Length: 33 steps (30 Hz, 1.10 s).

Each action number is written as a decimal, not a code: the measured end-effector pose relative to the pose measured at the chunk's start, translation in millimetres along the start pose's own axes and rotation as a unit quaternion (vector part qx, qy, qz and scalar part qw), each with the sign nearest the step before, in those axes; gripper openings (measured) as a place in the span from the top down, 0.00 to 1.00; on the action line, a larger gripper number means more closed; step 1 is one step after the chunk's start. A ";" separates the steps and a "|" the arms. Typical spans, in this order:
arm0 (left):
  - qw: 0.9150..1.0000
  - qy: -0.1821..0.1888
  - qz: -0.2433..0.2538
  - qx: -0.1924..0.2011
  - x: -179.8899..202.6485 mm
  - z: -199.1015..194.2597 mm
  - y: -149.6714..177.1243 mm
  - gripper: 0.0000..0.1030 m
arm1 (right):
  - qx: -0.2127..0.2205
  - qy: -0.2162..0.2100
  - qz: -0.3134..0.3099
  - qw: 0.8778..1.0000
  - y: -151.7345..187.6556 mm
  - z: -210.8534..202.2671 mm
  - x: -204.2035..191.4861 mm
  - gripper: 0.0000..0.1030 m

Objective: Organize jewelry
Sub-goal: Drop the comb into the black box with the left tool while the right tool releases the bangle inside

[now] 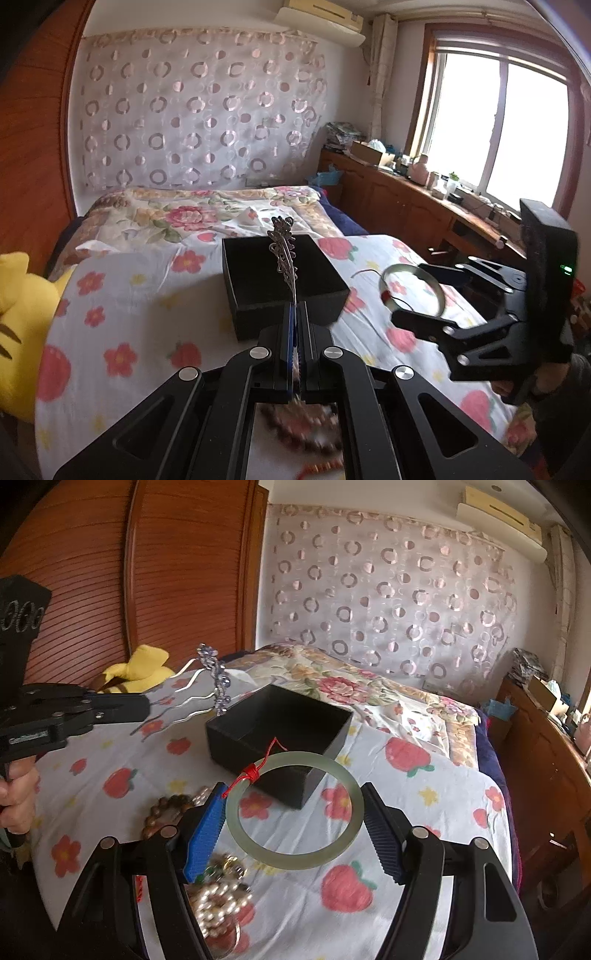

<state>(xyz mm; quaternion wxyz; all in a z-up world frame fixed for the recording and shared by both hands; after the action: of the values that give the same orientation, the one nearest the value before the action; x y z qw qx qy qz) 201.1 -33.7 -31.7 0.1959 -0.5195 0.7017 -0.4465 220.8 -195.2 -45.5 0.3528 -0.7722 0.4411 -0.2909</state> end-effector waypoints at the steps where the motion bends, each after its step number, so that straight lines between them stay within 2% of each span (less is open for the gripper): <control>1: 1.000 -0.005 0.001 -0.003 -2.6 9.7 -6.2 0.99 | 0.001 0.002 0.000 1.000 -2.6 2.0 1.5 0.28; 8: 1.000 -0.015 -0.006 -0.026 -19.6 54.4 -26.7 0.99 | -0.004 0.007 -0.004 1.000 -16.8 18.0 5.1 0.28; 18: 0.997 -0.024 -0.017 -0.071 -37.3 95.1 -21.8 0.99 | -0.014 -0.001 0.007 1.000 -22.6 38.8 2.9 0.28; 26: 0.998 -0.025 -0.019 -0.047 -46.7 83.2 -26.7 0.98 | -0.029 -0.005 -0.003 1.000 -33.7 68.4 -0.4 0.28; 30: 0.999 -0.027 -0.020 -0.027 -56.5 67.0 -31.0 0.84 | -0.042 -0.009 -0.008 0.999 -39.9 89.2 -4.4 0.28; 33: 0.999 -0.029 -0.021 -0.017 -62.4 54.4 -30.8 0.81 | -0.049 -0.011 -0.009 0.999 -42.4 101.4 -7.8 0.28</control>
<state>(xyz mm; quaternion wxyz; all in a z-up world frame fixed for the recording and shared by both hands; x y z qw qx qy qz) 282.3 -2.2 -46.5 0.1983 -0.5500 0.6921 -0.4233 314.6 -143.8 -71.6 0.3165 -0.7956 0.4444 -0.2633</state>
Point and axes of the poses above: each gripper's, at about its wrist camera, not at the fingertips, and z roughly the way its jaws point, x to its right, y to its underside, the point moved 4 cm from there along z, roughly the way its jaws point, and after that the axes turned 4 degrees about y, right-handed, at the moved point
